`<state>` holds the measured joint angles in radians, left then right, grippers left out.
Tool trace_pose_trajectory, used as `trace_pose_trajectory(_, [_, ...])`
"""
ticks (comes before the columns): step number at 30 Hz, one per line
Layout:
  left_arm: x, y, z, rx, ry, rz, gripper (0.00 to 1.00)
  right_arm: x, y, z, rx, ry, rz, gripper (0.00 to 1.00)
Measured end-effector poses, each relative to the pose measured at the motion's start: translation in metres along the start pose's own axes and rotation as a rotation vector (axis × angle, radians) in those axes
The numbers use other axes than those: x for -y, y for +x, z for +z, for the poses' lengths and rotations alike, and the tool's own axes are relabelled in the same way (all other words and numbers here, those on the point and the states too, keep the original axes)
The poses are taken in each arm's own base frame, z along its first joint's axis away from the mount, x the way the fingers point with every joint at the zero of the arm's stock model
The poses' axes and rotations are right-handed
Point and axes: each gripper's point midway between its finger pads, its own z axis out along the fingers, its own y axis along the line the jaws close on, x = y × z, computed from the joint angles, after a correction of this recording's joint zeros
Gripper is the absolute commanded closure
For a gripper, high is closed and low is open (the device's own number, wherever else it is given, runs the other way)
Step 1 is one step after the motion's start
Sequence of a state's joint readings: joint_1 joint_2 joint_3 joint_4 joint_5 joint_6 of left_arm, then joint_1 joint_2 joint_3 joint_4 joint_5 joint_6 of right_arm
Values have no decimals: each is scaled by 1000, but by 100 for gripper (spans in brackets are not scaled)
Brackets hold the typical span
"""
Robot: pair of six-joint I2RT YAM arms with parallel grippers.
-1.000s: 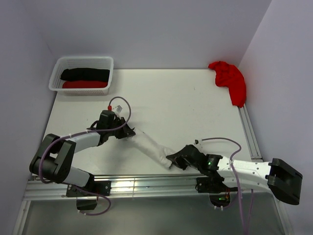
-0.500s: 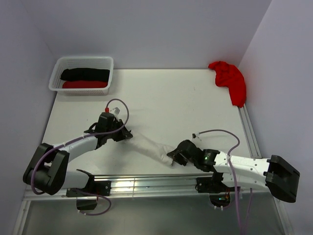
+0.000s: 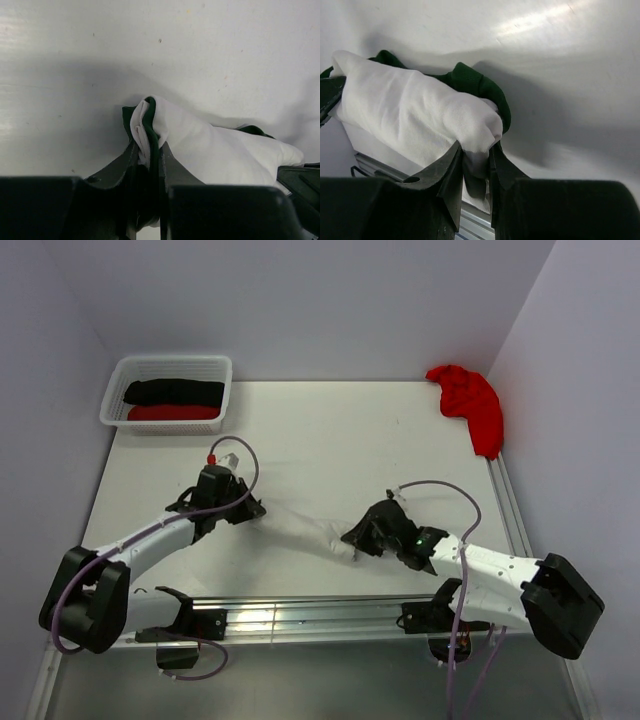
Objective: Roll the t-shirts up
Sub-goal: Place the rolled tshirt into the container
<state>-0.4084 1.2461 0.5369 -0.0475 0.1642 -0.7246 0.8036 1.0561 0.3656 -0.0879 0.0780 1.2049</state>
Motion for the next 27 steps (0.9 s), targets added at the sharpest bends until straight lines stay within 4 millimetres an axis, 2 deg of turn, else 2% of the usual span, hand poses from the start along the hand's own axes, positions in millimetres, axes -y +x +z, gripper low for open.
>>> trace_pose_trajectory(3, [12,-24,-9,26,-31,10,100,-21,-18,-5,4,-46,-40,100])
trace_pose_trajectory(8, [43,-100,-33,193,-23,37,100,-89,-69,-16,57,-162,-120,100])
trace_pose_trajectory(11, [48,-143,-47,282,-33,32,100,-128,-96,-18,85,-222,-163,100])
trace_pose_trajectory(15, [38,-192,-53,353,-67,1,100,-173,-119,-13,101,-283,-221,100])
trace_pose_trajectory(19, [24,-241,-48,426,-86,-28,100,-221,-139,1,113,-363,-270,100])
trace_pose_trajectory(25, [-11,-298,-26,512,-90,-73,100,-281,-161,39,107,-472,-326,100])
trace_pose_trajectory(27, [-29,-317,-11,519,-86,-104,100,-295,-163,53,93,-506,-345,100])
